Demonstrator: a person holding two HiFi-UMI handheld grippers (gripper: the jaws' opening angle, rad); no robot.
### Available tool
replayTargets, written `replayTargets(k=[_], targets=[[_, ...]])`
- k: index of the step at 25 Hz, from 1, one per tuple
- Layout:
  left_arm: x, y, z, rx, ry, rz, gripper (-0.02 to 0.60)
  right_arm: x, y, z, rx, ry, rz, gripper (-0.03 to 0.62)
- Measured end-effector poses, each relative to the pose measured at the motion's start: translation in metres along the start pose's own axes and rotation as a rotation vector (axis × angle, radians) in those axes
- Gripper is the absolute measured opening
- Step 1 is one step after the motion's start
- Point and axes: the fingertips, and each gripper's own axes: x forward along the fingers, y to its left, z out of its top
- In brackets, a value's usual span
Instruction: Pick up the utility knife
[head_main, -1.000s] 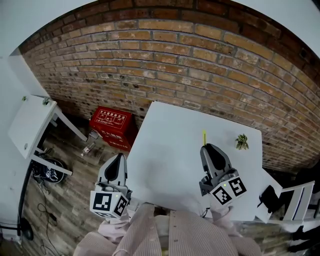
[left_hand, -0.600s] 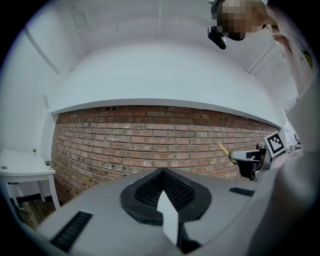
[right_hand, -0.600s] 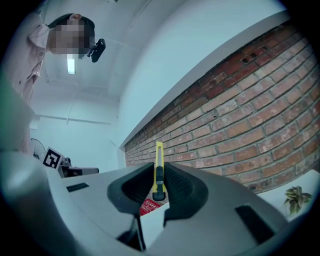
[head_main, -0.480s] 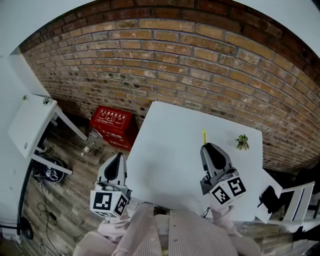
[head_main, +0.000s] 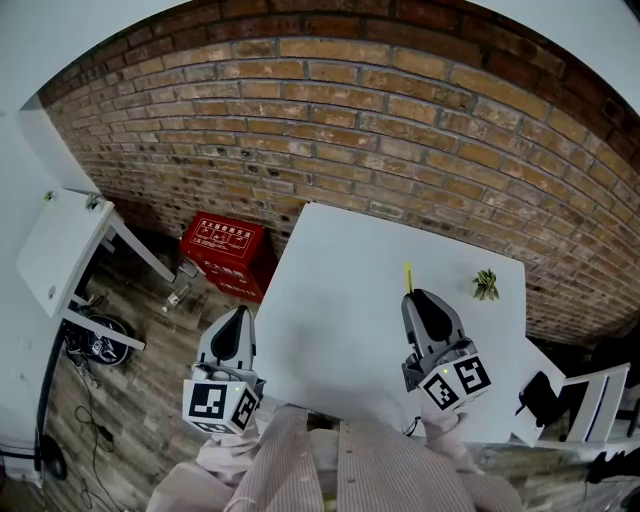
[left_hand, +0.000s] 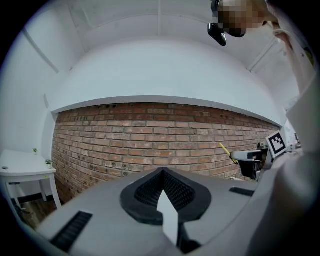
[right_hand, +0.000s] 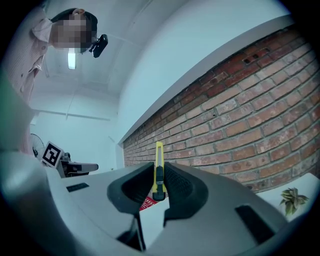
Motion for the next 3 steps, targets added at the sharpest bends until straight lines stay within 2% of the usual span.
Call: replayTargets(k=[3], targets=[[0.0012, -0.0007, -0.0004, 0.001, 0.005, -0.001, -0.008, -0.0014, -0.0022, -0.0008, 0.002, 0.001, -0.005, 0.066]])
